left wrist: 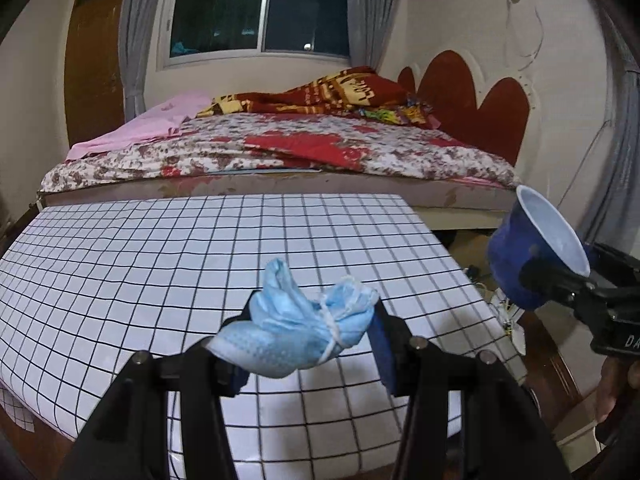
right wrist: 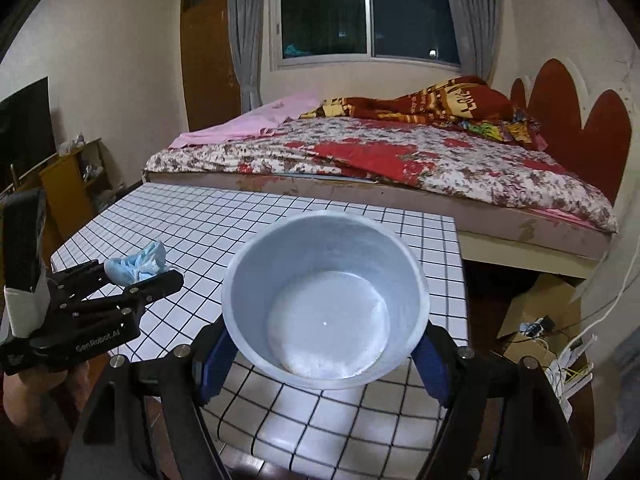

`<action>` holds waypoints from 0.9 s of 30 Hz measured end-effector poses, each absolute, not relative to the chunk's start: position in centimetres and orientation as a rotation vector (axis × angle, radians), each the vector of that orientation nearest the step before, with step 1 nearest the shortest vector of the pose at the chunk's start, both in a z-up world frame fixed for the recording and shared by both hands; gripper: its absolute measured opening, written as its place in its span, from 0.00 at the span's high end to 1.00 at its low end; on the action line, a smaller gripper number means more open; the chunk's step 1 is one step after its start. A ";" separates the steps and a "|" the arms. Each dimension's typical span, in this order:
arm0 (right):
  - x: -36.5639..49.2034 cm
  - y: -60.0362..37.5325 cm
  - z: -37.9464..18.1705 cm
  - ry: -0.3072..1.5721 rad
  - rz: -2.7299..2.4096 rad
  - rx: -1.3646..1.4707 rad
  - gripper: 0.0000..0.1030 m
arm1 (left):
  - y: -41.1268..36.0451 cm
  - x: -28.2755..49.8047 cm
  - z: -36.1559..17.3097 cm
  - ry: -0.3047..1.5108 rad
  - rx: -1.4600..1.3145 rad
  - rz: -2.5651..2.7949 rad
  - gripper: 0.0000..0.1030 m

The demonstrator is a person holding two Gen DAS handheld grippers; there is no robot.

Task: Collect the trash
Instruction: 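Lift the light-blue cloth and blue cup and carry them toward the black bin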

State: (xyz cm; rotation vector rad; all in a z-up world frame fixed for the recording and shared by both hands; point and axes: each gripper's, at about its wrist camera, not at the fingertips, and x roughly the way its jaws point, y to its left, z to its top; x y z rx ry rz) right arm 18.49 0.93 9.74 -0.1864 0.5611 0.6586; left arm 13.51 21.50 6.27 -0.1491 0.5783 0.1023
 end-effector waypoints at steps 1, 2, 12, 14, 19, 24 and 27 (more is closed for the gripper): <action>18.1 0.3 9.8 0.558 0.655 -0.180 0.24 | 21.1 13.3 6.3 0.578 -0.148 0.096 0.51; 17.8 -0.2 9.9 0.555 0.651 -0.177 0.24 | 20.8 13.1 6.3 0.576 -0.150 0.087 0.51; 14.4 -5.2 10.3 0.521 0.597 -0.139 0.24 | 16.6 11.1 6.4 0.561 -0.145 0.012 0.51; 14.0 -5.9 10.3 0.519 0.590 -0.131 0.24 | 15.7 10.9 6.4 0.561 -0.144 -0.003 0.51; 13.0 -8.4 9.9 0.513 0.552 -0.123 0.24 | 13.0 10.6 6.3 0.562 -0.133 -0.052 0.51; 12.9 -11.5 8.7 0.536 0.499 -0.116 0.24 | 10.0 10.7 5.9 0.573 -0.108 -0.105 0.51; 12.9 -13.7 7.9 0.554 0.462 -0.109 0.24 | 8.2 10.9 5.5 0.584 -0.100 -0.140 0.51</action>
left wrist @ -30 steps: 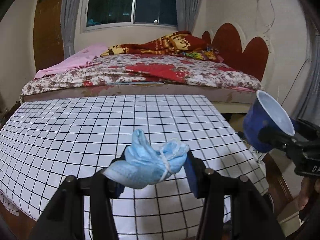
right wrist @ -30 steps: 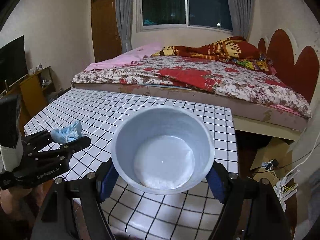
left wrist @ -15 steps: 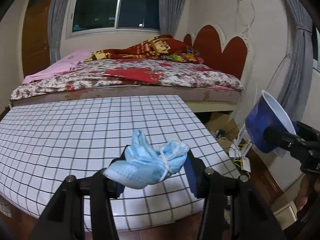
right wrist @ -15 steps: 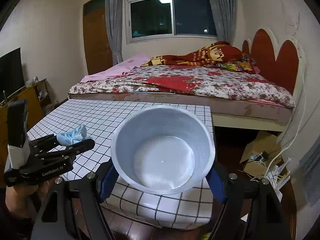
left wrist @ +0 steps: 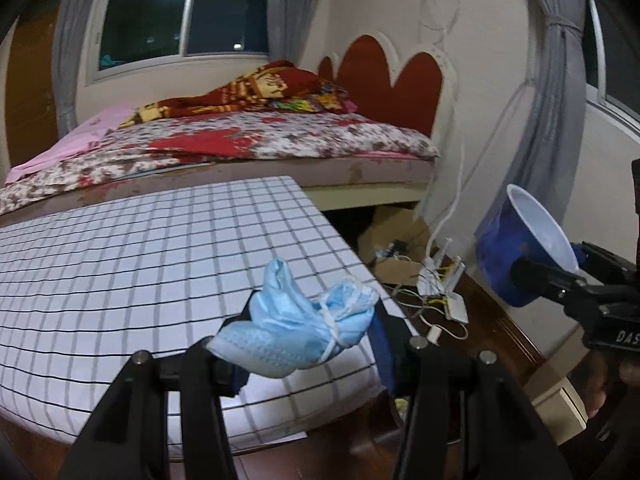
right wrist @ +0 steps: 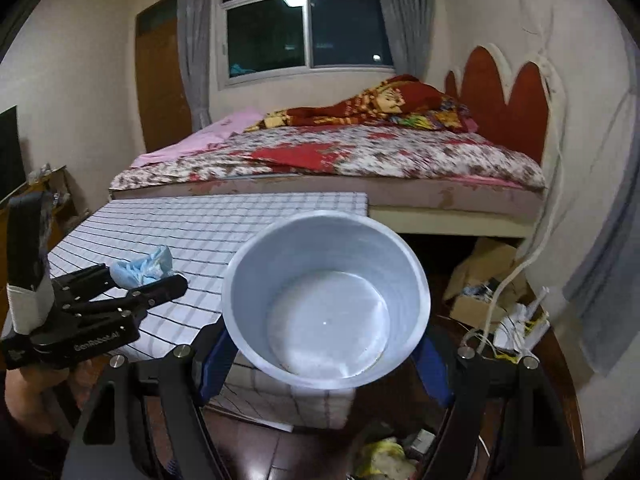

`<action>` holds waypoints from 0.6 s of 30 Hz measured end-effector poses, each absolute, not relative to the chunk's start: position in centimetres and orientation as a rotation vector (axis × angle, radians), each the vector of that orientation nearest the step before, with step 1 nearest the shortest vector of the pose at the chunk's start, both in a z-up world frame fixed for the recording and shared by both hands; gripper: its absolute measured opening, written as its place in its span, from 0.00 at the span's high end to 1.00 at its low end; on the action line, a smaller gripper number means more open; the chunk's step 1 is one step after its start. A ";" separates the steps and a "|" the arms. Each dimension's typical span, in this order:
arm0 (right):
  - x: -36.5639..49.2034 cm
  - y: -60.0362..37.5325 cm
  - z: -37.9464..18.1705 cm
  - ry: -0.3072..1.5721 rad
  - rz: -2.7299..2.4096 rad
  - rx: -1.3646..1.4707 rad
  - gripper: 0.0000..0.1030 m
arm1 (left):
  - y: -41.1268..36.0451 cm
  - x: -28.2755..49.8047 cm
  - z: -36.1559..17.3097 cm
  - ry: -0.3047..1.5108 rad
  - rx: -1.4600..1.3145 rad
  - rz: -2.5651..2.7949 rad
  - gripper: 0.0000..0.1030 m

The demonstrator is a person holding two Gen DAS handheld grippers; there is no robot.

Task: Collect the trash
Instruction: 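Lift the light-blue cloth and blue cup and carry them toward the black bin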

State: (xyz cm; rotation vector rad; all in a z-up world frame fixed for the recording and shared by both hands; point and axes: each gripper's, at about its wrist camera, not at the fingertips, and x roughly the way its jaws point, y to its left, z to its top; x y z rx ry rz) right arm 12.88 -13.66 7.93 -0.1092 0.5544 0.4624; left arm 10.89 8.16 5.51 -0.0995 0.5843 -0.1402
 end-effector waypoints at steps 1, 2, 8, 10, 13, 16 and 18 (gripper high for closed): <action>12.9 -14.4 7.7 0.560 0.449 -0.107 0.24 | 7.4 10.9 5.3 0.590 -0.096 -0.156 0.51; 12.8 -14.9 7.6 0.563 0.440 -0.105 0.24 | 6.8 11.0 5.1 0.594 -0.093 -0.167 0.51; 12.5 -18.8 6.6 0.587 0.368 -0.081 0.24 | 2.9 11.4 4.4 0.618 -0.071 -0.239 0.51; 12.4 -20.0 6.2 0.598 0.348 -0.072 0.24 | 1.7 11.5 4.1 0.627 -0.061 -0.263 0.51; 12.4 -21.8 5.2 0.625 0.320 -0.063 0.24 | -0.5 11.6 3.4 0.647 -0.041 -0.303 0.51; 12.2 -23.5 3.7 0.658 0.295 -0.071 0.24 | -2.3 11.7 2.3 0.675 -0.026 -0.336 0.51; 12.2 -24.6 2.7 0.679 0.273 -0.077 0.24 | -3.3 11.8 1.6 0.693 -0.020 -0.354 0.51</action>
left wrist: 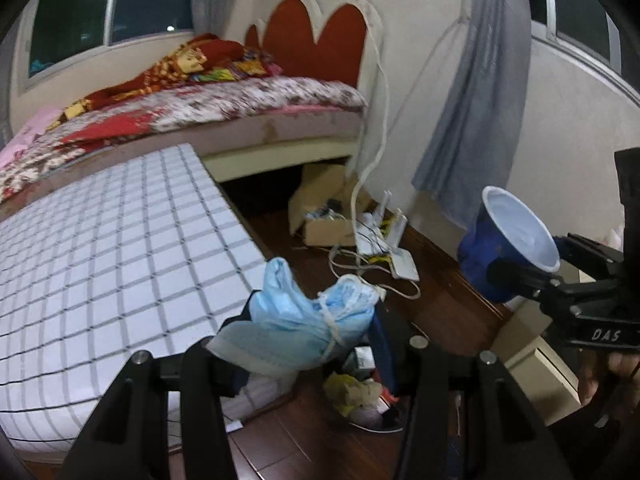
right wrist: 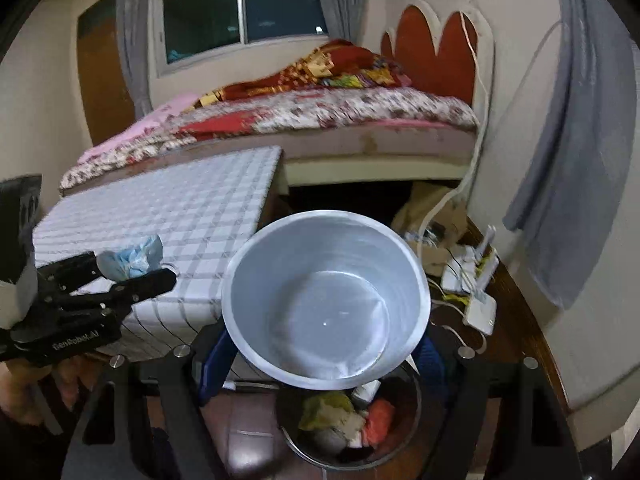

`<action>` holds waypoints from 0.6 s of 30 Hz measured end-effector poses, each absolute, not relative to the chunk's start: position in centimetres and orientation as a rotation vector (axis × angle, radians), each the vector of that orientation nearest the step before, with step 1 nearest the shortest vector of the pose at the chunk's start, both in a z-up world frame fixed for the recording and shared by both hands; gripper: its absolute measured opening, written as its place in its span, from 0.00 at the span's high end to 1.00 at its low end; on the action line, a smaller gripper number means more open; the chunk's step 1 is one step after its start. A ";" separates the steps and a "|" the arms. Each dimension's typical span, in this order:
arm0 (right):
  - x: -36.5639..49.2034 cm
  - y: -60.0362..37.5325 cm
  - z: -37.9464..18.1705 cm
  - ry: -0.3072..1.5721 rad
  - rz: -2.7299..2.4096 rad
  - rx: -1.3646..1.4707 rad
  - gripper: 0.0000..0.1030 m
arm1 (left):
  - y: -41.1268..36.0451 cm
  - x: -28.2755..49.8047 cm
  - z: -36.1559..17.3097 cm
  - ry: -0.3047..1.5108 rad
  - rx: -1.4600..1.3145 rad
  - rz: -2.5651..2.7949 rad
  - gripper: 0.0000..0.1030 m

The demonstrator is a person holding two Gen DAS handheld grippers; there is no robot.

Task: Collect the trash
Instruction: 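Lift the light-blue cloth and blue cup and carry them toward the black bin, then open both tools over the black bin to drop the cloth and cup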

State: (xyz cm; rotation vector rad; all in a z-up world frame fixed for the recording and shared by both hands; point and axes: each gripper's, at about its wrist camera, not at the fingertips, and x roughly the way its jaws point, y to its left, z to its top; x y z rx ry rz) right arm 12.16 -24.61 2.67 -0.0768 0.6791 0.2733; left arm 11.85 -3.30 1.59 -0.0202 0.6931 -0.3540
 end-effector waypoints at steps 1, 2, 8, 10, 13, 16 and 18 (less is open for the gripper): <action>12.1 -25.3 2.0 0.691 0.264 -0.074 0.24 | -4.0 11.8 1.1 0.704 -0.014 -0.364 0.51; 12.2 -25.9 1.3 0.703 0.252 -0.070 0.24 | -4.5 11.8 0.7 0.713 -0.011 -0.374 0.51; 12.8 -28.7 -2.9 0.783 0.192 -0.040 0.24 | -7.5 11.7 -2.3 0.778 0.020 -0.433 0.51; 13.1 -29.2 -3.9 0.810 0.186 -0.020 0.23 | -8.3 11.7 -3.5 0.803 0.021 -0.452 0.51; 13.5 -29.9 -5.7 0.842 0.172 -0.012 0.24 | -9.4 11.9 -5.0 0.839 0.026 -0.468 0.51; 13.5 -30.6 -7.4 0.872 0.161 -0.006 0.23 | -10.4 12.3 -6.4 0.872 0.028 -0.482 0.51; 13.5 -30.9 -8.7 0.890 0.154 -0.019 0.24 | -10.9 12.6 -7.1 0.891 0.033 -0.491 0.51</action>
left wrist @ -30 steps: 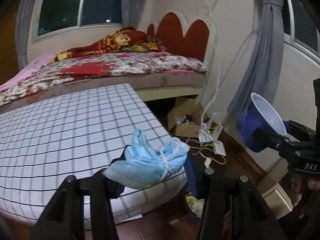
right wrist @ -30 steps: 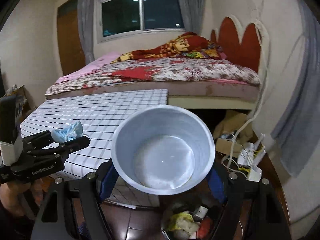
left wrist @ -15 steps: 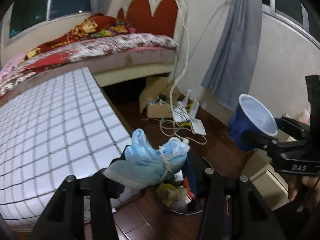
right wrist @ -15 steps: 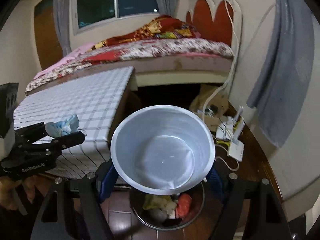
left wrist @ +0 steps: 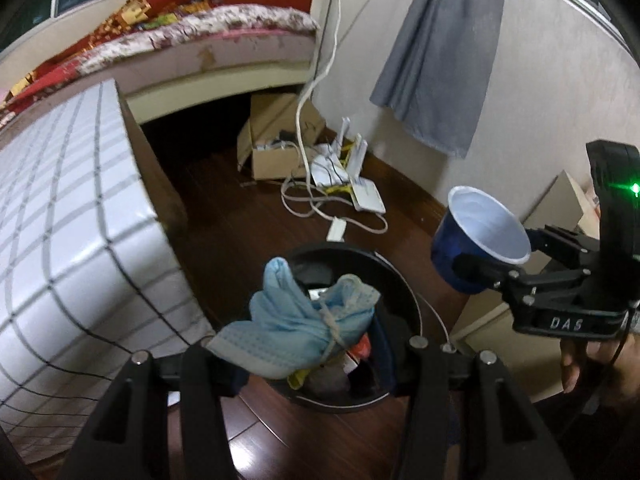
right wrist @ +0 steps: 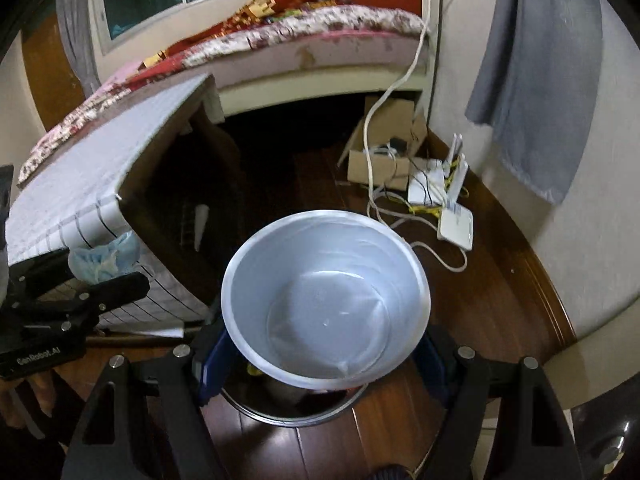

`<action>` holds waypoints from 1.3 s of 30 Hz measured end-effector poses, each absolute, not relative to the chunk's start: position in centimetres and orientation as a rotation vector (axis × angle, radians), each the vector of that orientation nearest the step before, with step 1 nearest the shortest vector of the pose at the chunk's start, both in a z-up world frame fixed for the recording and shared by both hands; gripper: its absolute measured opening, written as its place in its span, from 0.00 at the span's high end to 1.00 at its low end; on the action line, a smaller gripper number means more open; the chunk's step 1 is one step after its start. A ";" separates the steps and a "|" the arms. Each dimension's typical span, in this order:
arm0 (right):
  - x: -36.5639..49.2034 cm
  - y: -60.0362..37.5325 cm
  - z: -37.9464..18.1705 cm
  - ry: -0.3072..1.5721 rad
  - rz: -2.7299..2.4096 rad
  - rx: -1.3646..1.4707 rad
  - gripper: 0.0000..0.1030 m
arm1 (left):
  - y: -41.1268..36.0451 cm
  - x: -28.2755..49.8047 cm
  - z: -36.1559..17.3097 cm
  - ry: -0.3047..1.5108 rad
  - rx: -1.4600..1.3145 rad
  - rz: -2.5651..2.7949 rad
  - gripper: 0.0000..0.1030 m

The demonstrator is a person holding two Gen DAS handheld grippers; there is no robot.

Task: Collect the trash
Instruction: 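Open both tools over the black bin to drop the cloth and cup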

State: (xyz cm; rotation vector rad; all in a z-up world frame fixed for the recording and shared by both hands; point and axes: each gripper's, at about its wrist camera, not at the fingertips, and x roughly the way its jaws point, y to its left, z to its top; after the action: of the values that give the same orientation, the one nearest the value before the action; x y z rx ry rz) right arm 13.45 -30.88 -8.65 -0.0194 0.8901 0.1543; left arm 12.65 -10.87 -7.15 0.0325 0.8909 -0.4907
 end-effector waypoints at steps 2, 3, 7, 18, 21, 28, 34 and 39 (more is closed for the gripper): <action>13.5 -31.2 -9.8 0.909 0.153 -0.028 0.23 | -11.6 13.0 -8.1 0.914 0.040 -0.503 0.51; 13.4 -31.2 -10.2 0.915 0.154 -0.030 0.23 | -11.8 13.2 -8.5 0.922 0.044 -0.508 0.51; 14.1 -31.3 -12.0 0.949 0.161 -0.043 0.23 | -12.7 14.2 -10.7 0.958 0.059 -0.527 0.51; 17.5 -28.9 -16.9 1.056 0.228 -0.200 0.23 | -13.0 16.2 -15.0 1.051 -0.015 -0.584 0.22; 17.8 -28.4 -18.7 1.062 0.203 -0.295 0.05 | -12.2 16.8 -16.0 1.058 -0.054 -0.506 0.07; 17.6 -29.6 -19.8 1.103 0.149 -0.272 0.01 | -10.0 16.4 -17.7 1.072 -0.041 -0.338 0.02; 17.5 -29.2 -19.5 1.101 0.140 -0.259 0.01 | -9.6 16.0 -17.5 1.044 -0.018 -0.307 0.02; 17.5 -28.9 -18.6 1.081 0.146 -0.249 0.01 | -9.1 15.8 -16.9 1.029 -0.012 -0.285 0.02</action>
State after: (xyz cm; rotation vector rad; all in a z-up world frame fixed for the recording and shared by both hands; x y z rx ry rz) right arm 17.47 -28.93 -18.60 -0.2490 1.0814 0.1456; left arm 15.76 -9.07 -16.95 -0.0121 1.0286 -0.2851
